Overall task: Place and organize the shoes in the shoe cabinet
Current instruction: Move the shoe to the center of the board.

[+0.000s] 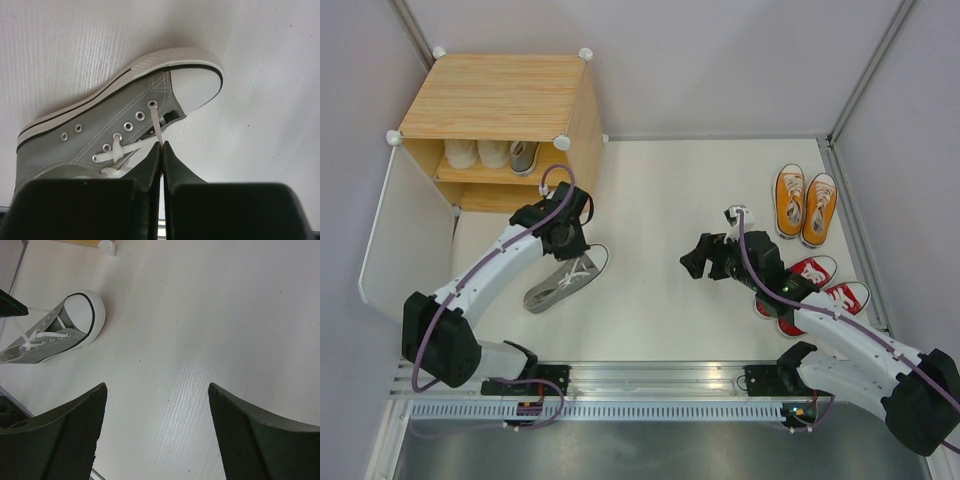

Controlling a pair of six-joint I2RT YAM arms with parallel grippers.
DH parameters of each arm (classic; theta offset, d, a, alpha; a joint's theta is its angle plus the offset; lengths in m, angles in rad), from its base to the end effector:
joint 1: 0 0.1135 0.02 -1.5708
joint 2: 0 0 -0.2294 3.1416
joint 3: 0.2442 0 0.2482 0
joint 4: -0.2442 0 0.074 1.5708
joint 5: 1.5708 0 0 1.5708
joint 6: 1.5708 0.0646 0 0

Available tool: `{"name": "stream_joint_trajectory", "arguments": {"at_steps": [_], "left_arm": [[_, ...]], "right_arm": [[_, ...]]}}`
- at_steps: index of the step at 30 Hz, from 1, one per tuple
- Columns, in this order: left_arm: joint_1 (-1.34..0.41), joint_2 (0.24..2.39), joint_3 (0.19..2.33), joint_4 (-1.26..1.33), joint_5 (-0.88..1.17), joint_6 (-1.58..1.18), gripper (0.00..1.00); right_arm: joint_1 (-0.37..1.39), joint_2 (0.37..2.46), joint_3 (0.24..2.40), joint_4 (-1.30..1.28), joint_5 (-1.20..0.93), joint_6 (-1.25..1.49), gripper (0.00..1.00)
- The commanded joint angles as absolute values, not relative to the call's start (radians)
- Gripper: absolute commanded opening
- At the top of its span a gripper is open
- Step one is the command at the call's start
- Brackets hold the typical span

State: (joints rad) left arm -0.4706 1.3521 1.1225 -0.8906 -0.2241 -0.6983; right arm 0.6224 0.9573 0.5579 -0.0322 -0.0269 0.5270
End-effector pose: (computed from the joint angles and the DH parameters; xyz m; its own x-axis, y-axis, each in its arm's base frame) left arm 0.2543 -0.1133 0.2177 -0.8433 -0.2743 -0.4622 -0.2433 0.9616 -0.1268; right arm 0.2094 0.1524 0.2047 -0.5968 0.1905 -0.7794 -0.3499 0.8123 0.4666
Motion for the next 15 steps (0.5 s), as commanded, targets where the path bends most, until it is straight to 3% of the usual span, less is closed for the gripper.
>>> {"name": "stream_joint_trajectory", "arguments": {"at_steps": [1,5,9,11,12,14,15], "left_arm": [[-0.469,1.354,1.181,-0.830,-0.186,-0.657,0.02],[-0.469,1.382,1.196,-0.764,-0.147,-0.644,0.02],[-0.471,1.440,1.253,-0.842,-0.130,-0.588,0.51],[-0.469,1.445,1.261,-0.879,-0.152,-0.560,0.61],[-0.469,1.437,1.259,-0.894,-0.159,-0.545,0.71],[-0.469,1.414,1.256,-0.931,-0.169,-0.517,0.81],[-0.469,1.402,1.252,-0.940,-0.192,-0.512,0.91]], "right_arm": [[0.620,0.963,0.563,-0.018,-0.006,0.522,0.86],[0.620,0.976,0.564,-0.020,-0.008,0.522,0.86],[0.620,0.976,0.563,-0.021,-0.008,0.519,0.86],[0.620,0.976,0.563,-0.021,-0.006,0.515,0.86],[0.620,0.976,0.564,-0.020,-0.006,0.517,0.86],[0.620,0.976,0.565,-0.020,-0.006,0.515,0.86],[0.620,0.976,0.563,-0.021,-0.006,0.514,0.86]]}}
